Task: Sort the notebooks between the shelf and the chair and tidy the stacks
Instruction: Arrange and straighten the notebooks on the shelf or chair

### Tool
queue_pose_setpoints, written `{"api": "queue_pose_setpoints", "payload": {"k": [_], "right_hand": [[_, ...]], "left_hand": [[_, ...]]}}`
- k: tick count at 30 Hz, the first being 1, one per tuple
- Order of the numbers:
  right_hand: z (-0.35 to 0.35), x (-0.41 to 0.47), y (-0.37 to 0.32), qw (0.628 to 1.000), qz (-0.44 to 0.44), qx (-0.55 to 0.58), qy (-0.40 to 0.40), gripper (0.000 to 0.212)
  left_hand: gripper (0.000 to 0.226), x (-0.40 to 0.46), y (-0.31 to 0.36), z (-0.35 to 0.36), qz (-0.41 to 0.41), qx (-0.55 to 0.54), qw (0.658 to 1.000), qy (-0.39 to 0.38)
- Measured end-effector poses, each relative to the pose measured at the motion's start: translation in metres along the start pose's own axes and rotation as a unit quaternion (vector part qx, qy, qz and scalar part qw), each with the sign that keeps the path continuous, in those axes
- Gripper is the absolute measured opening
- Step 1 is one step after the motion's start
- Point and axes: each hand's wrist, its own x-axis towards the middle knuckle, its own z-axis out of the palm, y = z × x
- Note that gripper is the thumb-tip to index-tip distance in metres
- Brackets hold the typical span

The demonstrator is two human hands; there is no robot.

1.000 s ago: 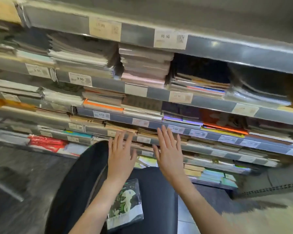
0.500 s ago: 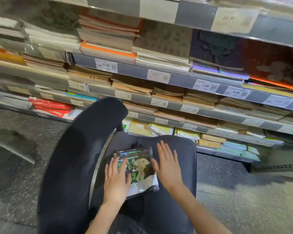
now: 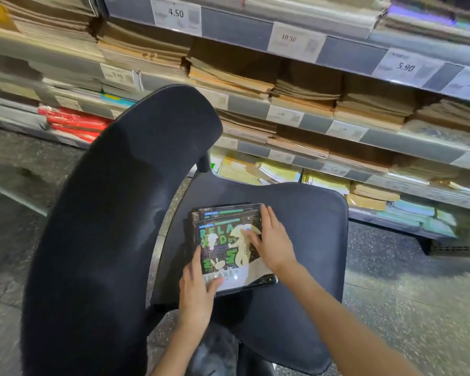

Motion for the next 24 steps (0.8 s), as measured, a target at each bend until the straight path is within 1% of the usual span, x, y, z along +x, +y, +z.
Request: {"api": "queue_pose_setpoints", "payload": {"k": [2, 5, 7, 9, 12, 15, 17, 19, 20, 21, 22, 24], "right_hand": [[-0.001, 0.007, -0.003, 0.998, 0.025, 0.054, -0.019, 0.074], [-0.001, 0.012, -0.006, 0.992, 0.038, 0.112, -0.033, 0.077], [-0.002, 0.013, -0.006, 0.986, 0.049, 0.157, -0.023, 0.074], [-0.005, 0.013, -0.006, 0.979, 0.062, 0.194, -0.008, 0.07], [-0.011, 0.014, -0.007, 0.974, 0.07, 0.214, 0.006, 0.068], [-0.011, 0.012, -0.007, 0.971, 0.069, 0.23, 0.011, 0.067], [-0.01, 0.009, -0.006, 0.968, 0.07, 0.241, 0.016, 0.067], [-0.009, 0.006, -0.004, 0.963, 0.078, 0.258, 0.021, 0.066], [-0.009, 0.004, -0.002, 0.961, 0.081, 0.265, 0.025, 0.066], [-0.01, 0.002, 0.0, 0.959, 0.081, 0.271, 0.032, 0.066], [-0.011, 0.001, 0.001, 0.957, 0.079, 0.276, 0.04, 0.065], [-0.016, 0.0, 0.004, 0.954, 0.075, 0.286, 0.055, 0.064]], "left_hand": [[0.084, 0.003, 0.0, 0.002, -0.027, -0.011, 1.0, 0.002], [0.083, 0.005, 0.001, 0.006, -0.031, -0.037, 0.999, 0.002], [0.083, 0.008, 0.003, 0.005, -0.034, -0.064, 0.997, 0.005], [0.083, 0.013, 0.008, 0.002, -0.028, -0.061, 0.998, 0.0], [0.082, 0.02, 0.013, -0.001, -0.035, -0.069, 0.997, -0.016], [0.087, 0.02, 0.011, -0.002, -0.082, -0.158, 0.984, -0.022], [0.097, 0.025, 0.003, 0.005, -0.115, -0.223, 0.968, -0.015], [0.105, 0.032, -0.013, 0.019, -0.141, -0.263, 0.954, -0.012], [0.105, 0.034, -0.016, 0.024, -0.146, -0.271, 0.951, -0.014], [0.1, 0.032, -0.011, 0.023, -0.148, -0.273, 0.95, -0.017], [0.088, 0.03, -0.007, 0.022, -0.142, -0.278, 0.95, -0.017], [0.055, 0.026, 0.004, 0.02, -0.131, -0.281, 0.95, -0.019]]}}
